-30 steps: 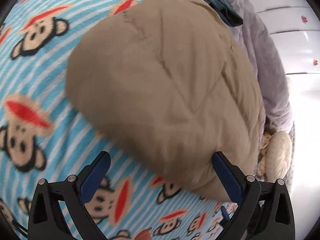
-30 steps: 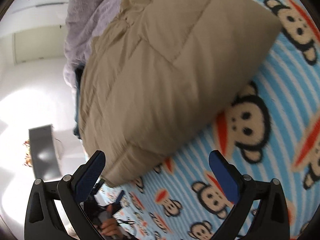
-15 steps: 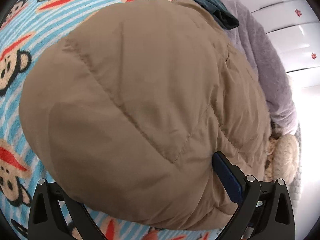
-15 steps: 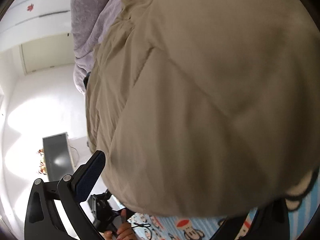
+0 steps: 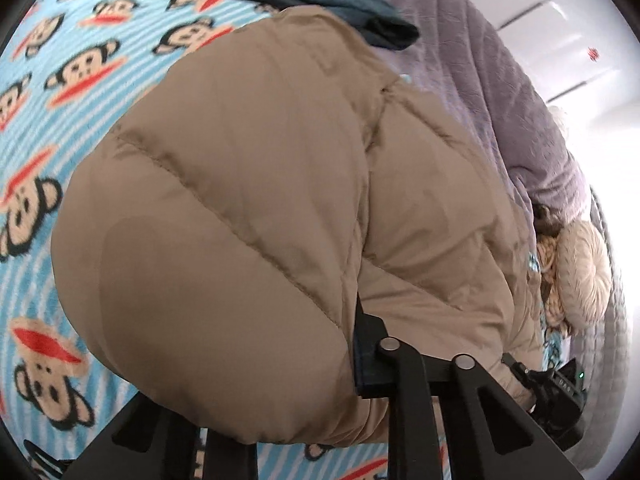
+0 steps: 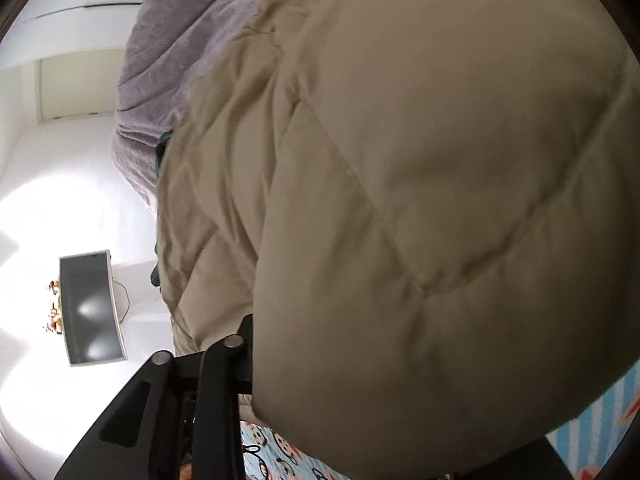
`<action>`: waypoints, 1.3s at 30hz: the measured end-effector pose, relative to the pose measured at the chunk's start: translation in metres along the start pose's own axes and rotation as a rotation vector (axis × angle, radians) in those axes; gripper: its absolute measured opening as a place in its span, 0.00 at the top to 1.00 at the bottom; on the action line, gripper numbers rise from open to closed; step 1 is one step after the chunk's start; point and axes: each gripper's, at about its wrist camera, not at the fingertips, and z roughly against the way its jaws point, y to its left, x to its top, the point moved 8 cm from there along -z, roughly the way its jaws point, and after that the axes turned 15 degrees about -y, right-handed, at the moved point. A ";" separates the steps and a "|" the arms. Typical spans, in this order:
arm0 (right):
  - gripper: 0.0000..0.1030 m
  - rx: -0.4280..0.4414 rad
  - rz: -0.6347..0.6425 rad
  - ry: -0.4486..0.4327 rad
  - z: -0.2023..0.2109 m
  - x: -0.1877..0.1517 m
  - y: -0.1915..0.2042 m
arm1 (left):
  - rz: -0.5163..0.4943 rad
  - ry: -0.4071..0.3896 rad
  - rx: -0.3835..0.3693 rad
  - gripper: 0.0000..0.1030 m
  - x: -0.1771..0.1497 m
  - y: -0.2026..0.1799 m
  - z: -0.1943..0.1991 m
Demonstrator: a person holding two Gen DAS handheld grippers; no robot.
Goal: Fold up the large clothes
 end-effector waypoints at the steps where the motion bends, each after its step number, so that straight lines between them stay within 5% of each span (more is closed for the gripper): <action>1: 0.70 0.004 0.001 -0.001 0.003 0.002 0.001 | -0.015 -0.004 0.002 0.78 0.001 0.000 0.004; 11: 0.73 0.009 0.065 0.009 0.054 -0.009 0.012 | -0.132 -0.006 0.025 0.78 -0.012 -0.029 0.038; 25: 0.73 -0.031 0.062 0.080 0.116 -0.077 -0.009 | -0.224 0.116 0.030 0.78 -0.119 -0.001 0.130; 31: 0.72 -0.090 0.036 0.127 0.106 -0.093 -0.046 | -0.235 0.185 0.056 0.78 -0.161 0.022 0.126; 39: 0.60 -0.139 0.063 0.160 0.102 -0.095 -0.049 | -0.196 0.209 0.083 0.69 -0.164 0.032 0.126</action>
